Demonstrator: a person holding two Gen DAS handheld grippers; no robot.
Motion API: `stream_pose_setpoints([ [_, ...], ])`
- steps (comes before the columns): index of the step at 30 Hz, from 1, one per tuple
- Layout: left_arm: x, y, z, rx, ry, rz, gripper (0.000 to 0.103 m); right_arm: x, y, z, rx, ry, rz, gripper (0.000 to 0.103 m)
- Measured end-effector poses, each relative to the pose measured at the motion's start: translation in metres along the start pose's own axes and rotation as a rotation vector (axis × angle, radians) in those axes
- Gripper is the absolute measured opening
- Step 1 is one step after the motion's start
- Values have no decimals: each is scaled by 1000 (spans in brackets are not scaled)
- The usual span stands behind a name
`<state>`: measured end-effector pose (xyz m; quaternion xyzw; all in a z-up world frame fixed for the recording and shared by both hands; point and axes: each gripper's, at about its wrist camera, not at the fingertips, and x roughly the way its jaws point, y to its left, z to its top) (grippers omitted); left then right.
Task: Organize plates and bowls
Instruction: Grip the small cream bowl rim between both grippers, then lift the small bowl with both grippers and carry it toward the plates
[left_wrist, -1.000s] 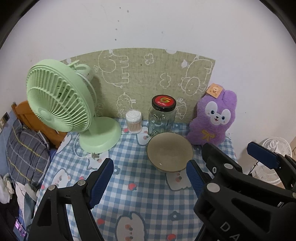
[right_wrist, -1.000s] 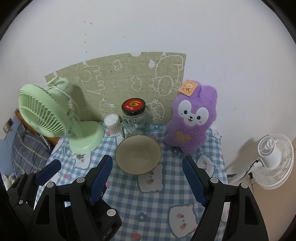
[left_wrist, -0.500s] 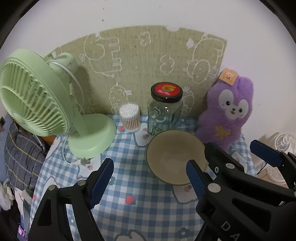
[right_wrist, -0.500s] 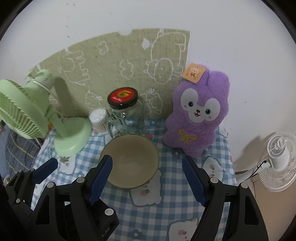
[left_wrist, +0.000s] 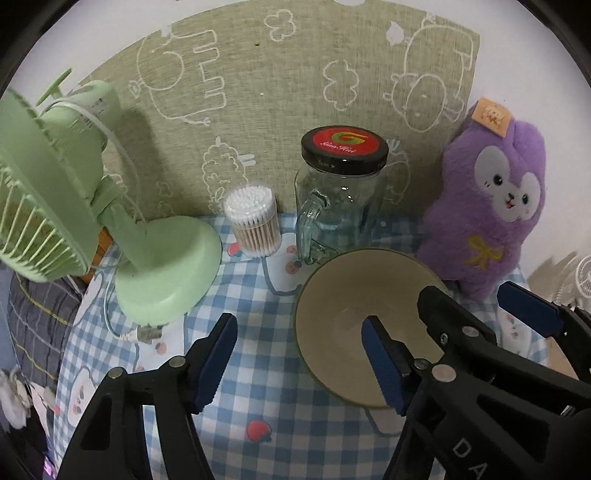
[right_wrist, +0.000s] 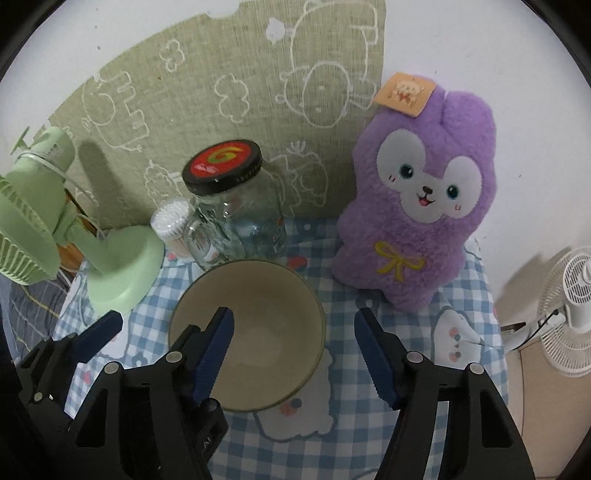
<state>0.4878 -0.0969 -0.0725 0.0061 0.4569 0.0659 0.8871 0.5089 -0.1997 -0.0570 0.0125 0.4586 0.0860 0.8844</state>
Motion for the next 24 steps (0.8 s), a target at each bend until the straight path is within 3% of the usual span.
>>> stream_pose_setpoints([
  [5, 18, -4, 0, -1, 28, -16, 62, 17, -2, 0, 7, 19, 5, 56],
  [8, 27, -7, -2, -5, 44, -23, 50, 25, -4, -3, 14, 30, -3, 51],
  [16, 45, -9, -9, -3, 56, -17, 39, 43, -4, -7, 30, 45, -8, 33],
  [24, 56, -12, -5, -16, 54, -25, 30, 56, -9, -6, 42, 47, -15, 24],
])
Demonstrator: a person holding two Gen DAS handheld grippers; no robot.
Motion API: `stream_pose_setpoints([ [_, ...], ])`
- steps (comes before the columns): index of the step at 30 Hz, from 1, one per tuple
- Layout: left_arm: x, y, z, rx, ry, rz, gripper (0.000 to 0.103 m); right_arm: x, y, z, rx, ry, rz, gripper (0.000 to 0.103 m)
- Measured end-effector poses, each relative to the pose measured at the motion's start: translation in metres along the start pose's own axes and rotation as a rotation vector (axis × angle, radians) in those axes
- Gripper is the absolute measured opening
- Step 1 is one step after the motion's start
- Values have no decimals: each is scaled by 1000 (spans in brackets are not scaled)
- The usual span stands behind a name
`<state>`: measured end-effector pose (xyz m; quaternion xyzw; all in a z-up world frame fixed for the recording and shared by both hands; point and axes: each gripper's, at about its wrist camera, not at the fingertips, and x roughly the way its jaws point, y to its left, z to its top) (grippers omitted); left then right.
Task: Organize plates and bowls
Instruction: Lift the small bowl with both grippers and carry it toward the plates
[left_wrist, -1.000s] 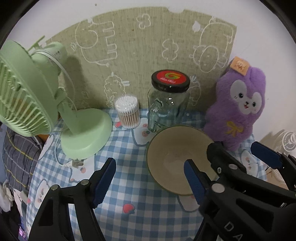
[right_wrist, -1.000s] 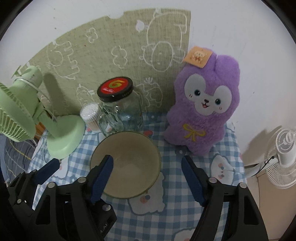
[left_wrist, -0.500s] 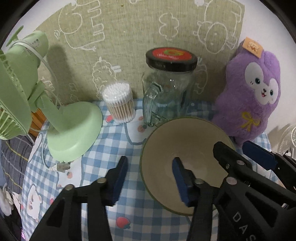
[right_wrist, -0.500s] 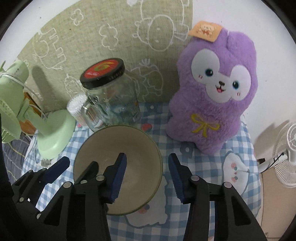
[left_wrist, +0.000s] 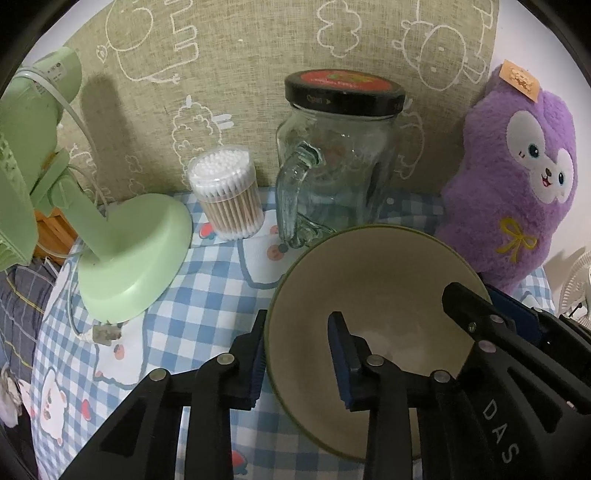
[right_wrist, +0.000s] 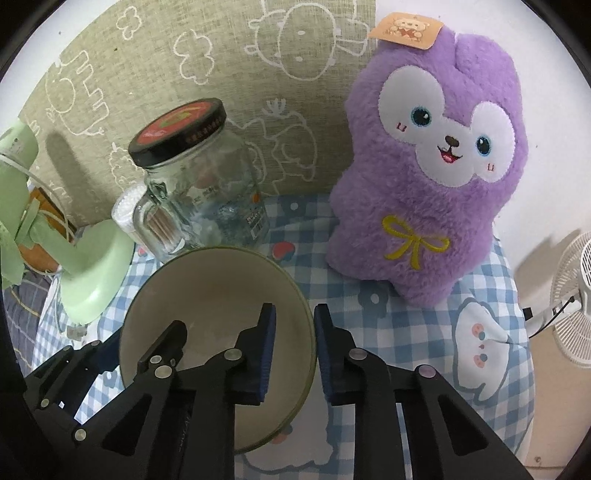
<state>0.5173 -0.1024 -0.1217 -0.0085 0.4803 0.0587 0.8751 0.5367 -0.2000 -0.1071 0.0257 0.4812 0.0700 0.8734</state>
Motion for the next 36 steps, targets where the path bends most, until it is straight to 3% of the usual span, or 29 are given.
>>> stream_pose_setpoints([
  [9, 10, 1, 4, 15, -4, 21, 21, 12, 2, 1, -5, 2, -19, 22],
  [18, 8, 5, 3, 11, 19, 10, 20, 7, 3, -3, -11, 9, -37, 20],
  [36, -59, 9, -14, -13, 1, 8, 20, -61, 1, -14, 2, -16, -26, 20],
])
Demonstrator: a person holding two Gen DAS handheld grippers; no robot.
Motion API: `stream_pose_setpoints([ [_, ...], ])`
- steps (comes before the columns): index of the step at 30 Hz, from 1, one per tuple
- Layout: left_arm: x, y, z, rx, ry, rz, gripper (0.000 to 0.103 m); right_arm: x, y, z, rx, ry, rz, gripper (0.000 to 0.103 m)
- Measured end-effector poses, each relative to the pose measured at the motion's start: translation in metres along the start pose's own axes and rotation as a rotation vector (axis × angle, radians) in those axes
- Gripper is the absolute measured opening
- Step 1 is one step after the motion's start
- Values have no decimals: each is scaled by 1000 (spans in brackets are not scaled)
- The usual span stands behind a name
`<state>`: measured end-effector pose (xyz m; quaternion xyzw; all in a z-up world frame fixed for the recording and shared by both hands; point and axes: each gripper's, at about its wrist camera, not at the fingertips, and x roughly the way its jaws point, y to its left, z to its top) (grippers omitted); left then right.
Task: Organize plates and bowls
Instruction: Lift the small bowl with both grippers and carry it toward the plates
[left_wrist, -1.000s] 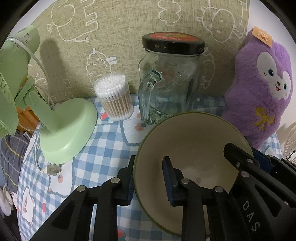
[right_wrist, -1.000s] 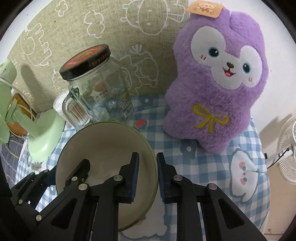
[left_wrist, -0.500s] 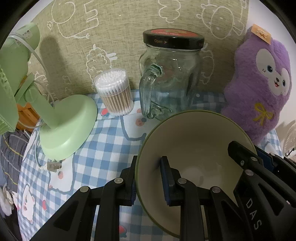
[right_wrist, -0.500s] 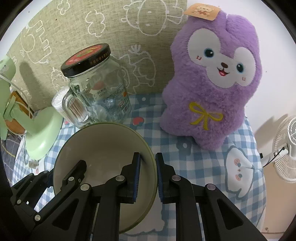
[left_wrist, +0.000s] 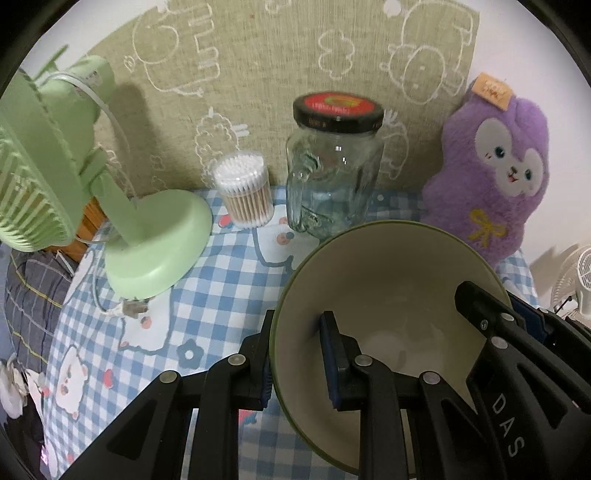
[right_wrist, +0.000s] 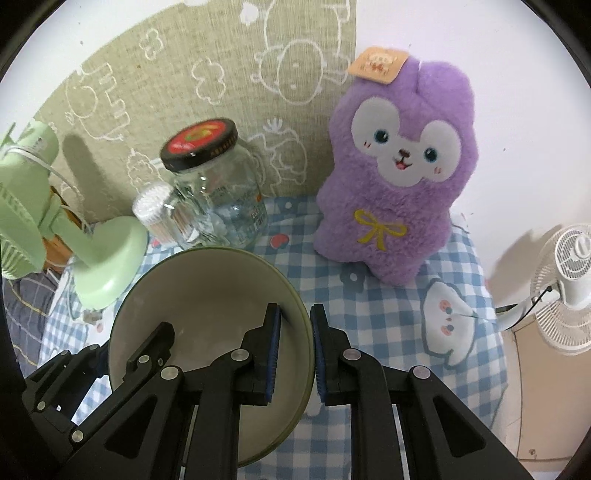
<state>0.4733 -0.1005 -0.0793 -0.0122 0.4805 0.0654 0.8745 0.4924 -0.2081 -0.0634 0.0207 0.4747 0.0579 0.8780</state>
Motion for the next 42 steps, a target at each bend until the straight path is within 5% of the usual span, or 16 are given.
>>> stream_pose_setpoints([
  [16, -85, 0, -3, 16, -75, -15, 20, -92, 5, -6, 19, -67, -10, 20],
  [42, -217, 40, -64, 36, -159, -47, 20, -239, 45, -77, 51, -145, -30, 20],
])
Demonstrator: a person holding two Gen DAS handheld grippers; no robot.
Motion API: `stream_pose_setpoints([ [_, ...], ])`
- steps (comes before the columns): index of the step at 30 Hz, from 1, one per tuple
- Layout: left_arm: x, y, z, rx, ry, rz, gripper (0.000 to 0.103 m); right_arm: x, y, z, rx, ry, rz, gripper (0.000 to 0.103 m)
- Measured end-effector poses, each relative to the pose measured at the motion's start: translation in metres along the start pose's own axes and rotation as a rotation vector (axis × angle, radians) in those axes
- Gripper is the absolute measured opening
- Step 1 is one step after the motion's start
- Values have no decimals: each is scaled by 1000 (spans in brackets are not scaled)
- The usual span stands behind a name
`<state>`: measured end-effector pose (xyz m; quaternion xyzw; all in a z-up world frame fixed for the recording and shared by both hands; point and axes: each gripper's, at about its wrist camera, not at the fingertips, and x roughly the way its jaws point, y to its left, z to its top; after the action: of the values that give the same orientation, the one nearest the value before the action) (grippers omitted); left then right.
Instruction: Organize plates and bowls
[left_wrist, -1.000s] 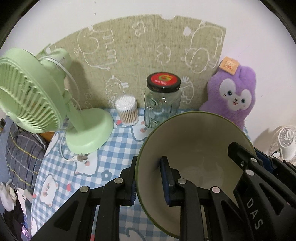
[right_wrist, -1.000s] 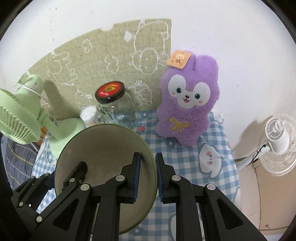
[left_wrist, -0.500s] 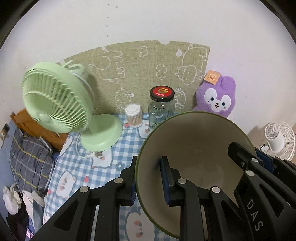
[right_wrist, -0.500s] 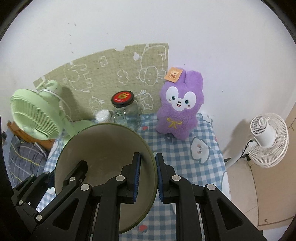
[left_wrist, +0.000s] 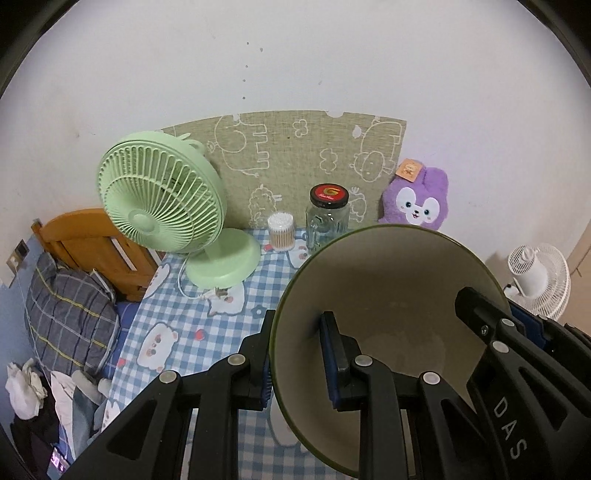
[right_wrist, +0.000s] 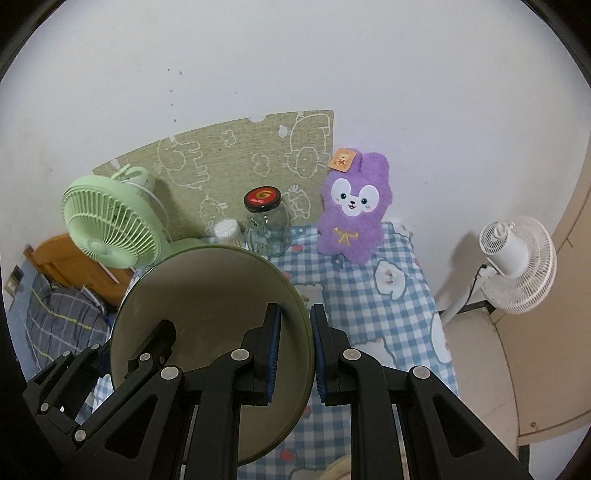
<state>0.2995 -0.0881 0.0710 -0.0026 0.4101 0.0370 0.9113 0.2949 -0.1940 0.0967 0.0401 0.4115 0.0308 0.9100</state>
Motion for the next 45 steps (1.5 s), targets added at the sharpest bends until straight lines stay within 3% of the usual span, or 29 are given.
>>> stream_pose_setpoints([
  [19, -43, 27, -87, 27, 23, -40, 21, -51, 25, -97, -2, 10, -42, 20],
  [31, -46, 43, -143, 41, 64, -63, 21, -54, 34, -154, 20, 45, -64, 20],
  [45, -37, 49, -183, 48, 102, -54, 21, -40, 37, -195, 24, 94, -61, 20],
])
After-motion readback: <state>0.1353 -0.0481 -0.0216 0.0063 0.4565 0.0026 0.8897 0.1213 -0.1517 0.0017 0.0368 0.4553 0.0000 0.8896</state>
